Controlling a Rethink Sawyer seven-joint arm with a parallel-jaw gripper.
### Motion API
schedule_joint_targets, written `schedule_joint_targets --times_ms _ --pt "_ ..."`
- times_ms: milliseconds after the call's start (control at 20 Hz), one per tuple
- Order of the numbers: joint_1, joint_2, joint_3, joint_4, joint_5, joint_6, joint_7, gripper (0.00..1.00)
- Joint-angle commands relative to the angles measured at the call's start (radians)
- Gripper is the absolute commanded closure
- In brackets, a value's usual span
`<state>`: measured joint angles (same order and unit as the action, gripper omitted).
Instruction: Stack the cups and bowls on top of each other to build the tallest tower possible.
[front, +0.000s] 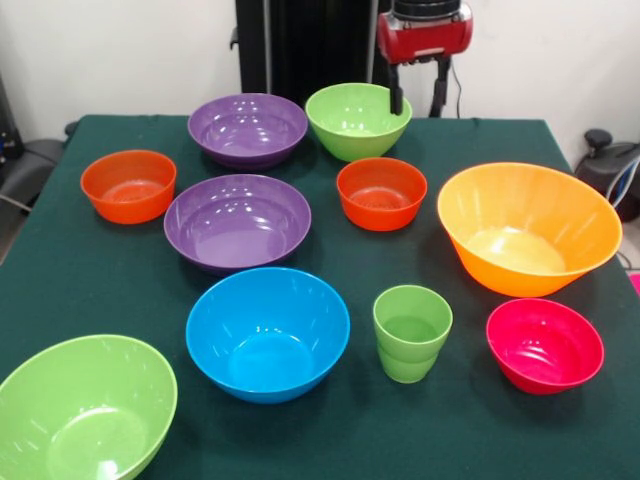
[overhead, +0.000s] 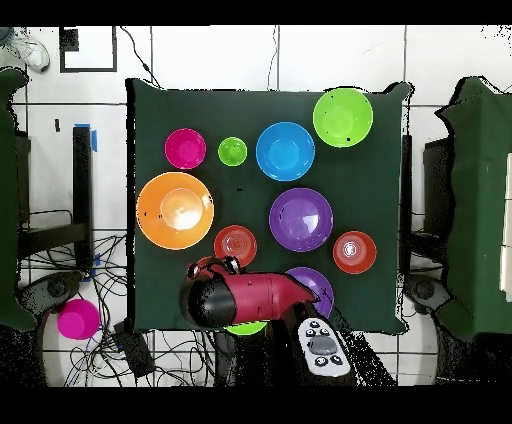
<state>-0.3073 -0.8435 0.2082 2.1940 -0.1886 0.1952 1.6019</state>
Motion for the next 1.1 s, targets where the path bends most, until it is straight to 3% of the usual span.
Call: schedule_joint_targets --times_ms 50,1100 --pt "-0.017 0.087 0.093 0.015 0.004 -0.010 0.121 0.00" --pt "-0.011 0.080 0.092 0.016 0.007 0.001 0.125 0.00"
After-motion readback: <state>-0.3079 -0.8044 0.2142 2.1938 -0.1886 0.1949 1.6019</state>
